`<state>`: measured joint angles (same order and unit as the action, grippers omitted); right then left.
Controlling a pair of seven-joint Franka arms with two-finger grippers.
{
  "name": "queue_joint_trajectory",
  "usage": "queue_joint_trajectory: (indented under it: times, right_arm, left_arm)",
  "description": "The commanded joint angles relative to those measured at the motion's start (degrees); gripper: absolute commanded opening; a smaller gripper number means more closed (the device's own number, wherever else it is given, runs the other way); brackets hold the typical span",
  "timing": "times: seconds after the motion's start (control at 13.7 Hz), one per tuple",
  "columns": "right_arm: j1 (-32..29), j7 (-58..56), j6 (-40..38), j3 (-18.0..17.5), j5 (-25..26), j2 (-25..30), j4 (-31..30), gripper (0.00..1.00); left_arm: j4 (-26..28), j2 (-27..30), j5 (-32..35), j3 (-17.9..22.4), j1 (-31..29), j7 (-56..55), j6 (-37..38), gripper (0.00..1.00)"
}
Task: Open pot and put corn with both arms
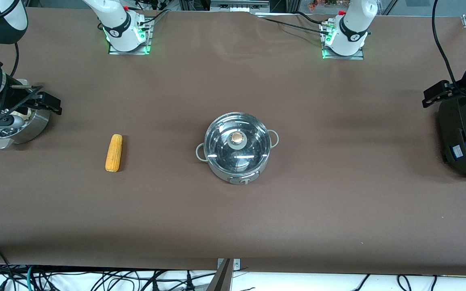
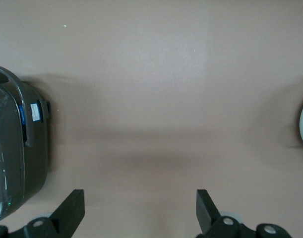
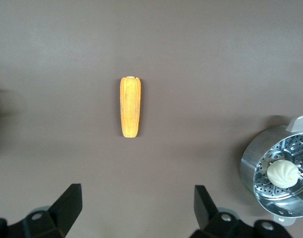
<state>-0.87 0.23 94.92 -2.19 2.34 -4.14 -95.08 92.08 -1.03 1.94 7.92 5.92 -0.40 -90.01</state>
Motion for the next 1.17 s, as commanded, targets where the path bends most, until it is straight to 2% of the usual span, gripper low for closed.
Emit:
queue_joint_trajectory:
  times: [0.0, 1.1]
  right_arm:
    - [0.08, 0.04, -1.05, -0.01, -0.49, 0.01, 1.13, 1.0]
    - [0.08, 0.48, -0.97, 0.08, 0.29, -1.04, 1.13, 1.0]
  left_arm:
    - [4.6, 3.58, -0.27, -0.62, -0.56, -0.57, -2.71, 0.98]
    - [4.33, 3.5, -0.27, -0.53, -0.56, -0.66, -1.84, 1.0]
